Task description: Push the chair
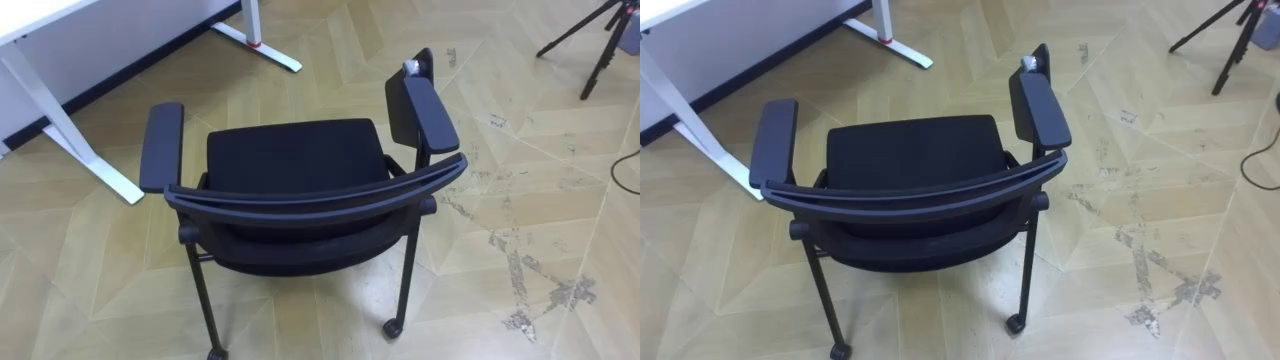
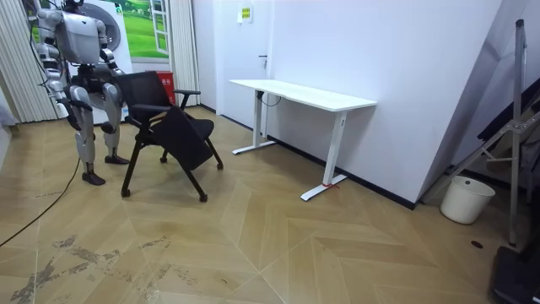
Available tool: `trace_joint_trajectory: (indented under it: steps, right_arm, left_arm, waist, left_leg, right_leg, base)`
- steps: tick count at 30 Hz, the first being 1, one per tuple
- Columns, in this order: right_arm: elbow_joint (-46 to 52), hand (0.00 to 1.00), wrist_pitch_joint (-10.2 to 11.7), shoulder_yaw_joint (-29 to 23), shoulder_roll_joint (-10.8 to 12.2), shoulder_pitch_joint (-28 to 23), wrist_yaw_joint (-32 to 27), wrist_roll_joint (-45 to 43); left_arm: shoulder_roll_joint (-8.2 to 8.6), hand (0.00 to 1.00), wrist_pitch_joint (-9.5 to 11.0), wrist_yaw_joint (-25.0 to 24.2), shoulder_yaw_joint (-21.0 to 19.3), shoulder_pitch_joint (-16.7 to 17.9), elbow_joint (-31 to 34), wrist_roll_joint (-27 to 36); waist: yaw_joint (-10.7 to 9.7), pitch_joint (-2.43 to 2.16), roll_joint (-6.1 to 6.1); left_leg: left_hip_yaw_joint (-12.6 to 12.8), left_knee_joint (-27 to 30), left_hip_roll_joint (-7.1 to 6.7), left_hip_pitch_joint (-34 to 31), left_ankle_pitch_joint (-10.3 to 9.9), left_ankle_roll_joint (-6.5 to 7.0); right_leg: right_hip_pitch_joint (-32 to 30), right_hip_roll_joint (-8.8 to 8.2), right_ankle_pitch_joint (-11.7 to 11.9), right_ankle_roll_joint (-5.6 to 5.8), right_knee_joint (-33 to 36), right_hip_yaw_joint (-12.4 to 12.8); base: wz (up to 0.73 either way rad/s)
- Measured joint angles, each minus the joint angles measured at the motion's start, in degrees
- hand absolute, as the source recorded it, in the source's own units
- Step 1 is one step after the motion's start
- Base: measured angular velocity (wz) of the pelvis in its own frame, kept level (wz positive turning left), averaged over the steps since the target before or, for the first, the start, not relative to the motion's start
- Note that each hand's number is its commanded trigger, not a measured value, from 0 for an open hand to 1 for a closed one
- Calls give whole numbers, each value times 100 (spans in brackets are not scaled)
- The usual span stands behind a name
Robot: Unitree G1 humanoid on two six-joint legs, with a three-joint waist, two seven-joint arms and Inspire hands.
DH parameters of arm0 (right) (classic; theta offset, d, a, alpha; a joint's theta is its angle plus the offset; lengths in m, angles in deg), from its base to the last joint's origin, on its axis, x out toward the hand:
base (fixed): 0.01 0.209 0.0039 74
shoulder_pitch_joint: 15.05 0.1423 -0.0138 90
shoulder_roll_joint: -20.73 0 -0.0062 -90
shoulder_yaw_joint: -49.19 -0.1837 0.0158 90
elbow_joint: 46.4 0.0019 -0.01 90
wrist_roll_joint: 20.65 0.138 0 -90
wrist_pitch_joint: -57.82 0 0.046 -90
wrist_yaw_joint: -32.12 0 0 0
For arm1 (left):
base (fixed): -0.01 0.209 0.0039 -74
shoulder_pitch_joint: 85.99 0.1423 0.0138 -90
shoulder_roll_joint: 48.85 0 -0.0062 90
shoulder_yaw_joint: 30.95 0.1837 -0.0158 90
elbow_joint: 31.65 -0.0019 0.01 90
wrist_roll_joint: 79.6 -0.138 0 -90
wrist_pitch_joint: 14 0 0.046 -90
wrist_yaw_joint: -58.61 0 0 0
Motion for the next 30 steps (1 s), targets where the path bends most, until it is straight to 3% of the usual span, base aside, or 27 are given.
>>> trace_joint_trajectory:
  steps: [13,18,25,30]
  right_arm:
    - [-5,0,-15,-133,5,-27,-19,1]
    - [2,0,-65,-225,40,-49,-21,-2]
    - [-46,0,-67,-341,49,-117,-155,0]
    - [-87,0,-65,-450,45,-130,-207,45]
  left_arm:
    - [5,0,-1,-8,-70,34,1,-137]
    - [47,0,-2,12,-458,137,10,-68]
    - [109,0,-2,277,-795,405,-108,366]
    - [114,0,-2,388,-1037,461,-95,505]
  waist:
    - [-10,1,-5]
    - [9,-28,-58]
    - [82,-8,-131]
    - [103,-35,-70]
  left_leg:
    - [50,0,2,8,0,0]
    - [45,0,2,24,0,0]
    - [60,-8,2,173,-4,-4]
    - [62,-22,18,176,-48,-37]
  right_leg:
    - [4,0,0,0,2,9]
    - [12,-1,-1,-1,2,10]
    - [177,0,-33,6,-16,11]
    - [182,5,-33,7,3,-22]
  base:
    - [0]
    - [0]
    - [0]
    - [4]
